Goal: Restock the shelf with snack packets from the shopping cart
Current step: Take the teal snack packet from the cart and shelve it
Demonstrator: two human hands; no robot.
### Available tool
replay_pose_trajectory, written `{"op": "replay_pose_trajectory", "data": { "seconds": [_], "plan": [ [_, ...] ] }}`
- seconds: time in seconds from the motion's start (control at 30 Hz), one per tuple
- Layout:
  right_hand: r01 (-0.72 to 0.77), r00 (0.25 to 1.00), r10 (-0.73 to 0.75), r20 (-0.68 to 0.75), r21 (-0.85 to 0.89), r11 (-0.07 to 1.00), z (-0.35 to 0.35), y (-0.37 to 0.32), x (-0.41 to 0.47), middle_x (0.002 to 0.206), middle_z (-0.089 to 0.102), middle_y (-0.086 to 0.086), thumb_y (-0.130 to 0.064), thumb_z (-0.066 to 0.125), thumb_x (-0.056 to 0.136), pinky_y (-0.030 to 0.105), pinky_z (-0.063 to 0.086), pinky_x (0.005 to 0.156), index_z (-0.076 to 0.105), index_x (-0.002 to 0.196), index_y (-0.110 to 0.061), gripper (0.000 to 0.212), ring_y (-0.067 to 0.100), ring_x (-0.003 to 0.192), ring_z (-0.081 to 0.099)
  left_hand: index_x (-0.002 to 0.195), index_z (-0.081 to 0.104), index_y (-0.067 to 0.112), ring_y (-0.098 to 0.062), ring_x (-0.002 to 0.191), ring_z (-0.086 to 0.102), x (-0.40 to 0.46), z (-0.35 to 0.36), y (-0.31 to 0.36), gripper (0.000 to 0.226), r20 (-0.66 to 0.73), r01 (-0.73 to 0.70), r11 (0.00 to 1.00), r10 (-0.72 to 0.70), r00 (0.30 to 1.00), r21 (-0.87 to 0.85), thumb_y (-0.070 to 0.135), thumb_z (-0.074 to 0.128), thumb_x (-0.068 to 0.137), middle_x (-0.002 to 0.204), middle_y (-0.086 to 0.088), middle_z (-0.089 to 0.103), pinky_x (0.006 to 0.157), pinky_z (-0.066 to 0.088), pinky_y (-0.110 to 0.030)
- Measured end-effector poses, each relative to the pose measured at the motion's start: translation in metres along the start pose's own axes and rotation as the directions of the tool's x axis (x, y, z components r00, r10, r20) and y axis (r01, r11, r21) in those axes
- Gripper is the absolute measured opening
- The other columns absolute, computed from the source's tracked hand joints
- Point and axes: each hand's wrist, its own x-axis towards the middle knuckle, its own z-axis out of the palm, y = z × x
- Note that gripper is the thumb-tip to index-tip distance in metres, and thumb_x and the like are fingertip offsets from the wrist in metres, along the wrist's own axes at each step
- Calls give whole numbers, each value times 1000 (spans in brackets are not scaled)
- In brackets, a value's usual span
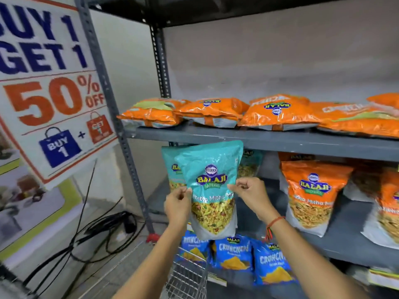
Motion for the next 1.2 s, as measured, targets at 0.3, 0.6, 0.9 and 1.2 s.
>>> {"op": "replay_pose_trajectory", "data": {
  "seconds": [0.3,0.6,0.9,1.2],
  "plan": [
    [-178,984,174,-41,-135,975,-19,135,33,65,66,26,-59,65,72,33,41,56,56,67,8,68,19,57,60,59,47,15,-14,57,38,30,102,-53,33,199,23,1000,-19,980,-16,14,59,89,57,-1,44,60,30,-31],
    [-230,965,215,-151,-90,969,-36,179,60,78,64,34,-77,55,66,40,50,58,56,72,10,87,41,68,65,70,61,14,-16,70,50,79,171,-79,20,298,-34,999,38,954,-18,22,59,88,71,-5,57,68,44,-38],
    [-411,908,416,-44,100,906,-44,184,44,109,71,4,-29,81,71,33,53,86,64,109,-11,45,13,97,66,108,67,5,-21,98,68,75,185,-74,22,500,144,971,-30,866,-192,10,63,88,105,-11,73,83,55,-32],
    [-651,738,607,294,70,756,-22,226,25,139,51,-5,-19,89,55,23,44,98,35,135,-26,96,12,128,48,127,42,29,-12,114,58,71,175,-129,83,742,173,965,-263,616,199,24,88,59,126,4,60,86,51,-24]
  ]
}}
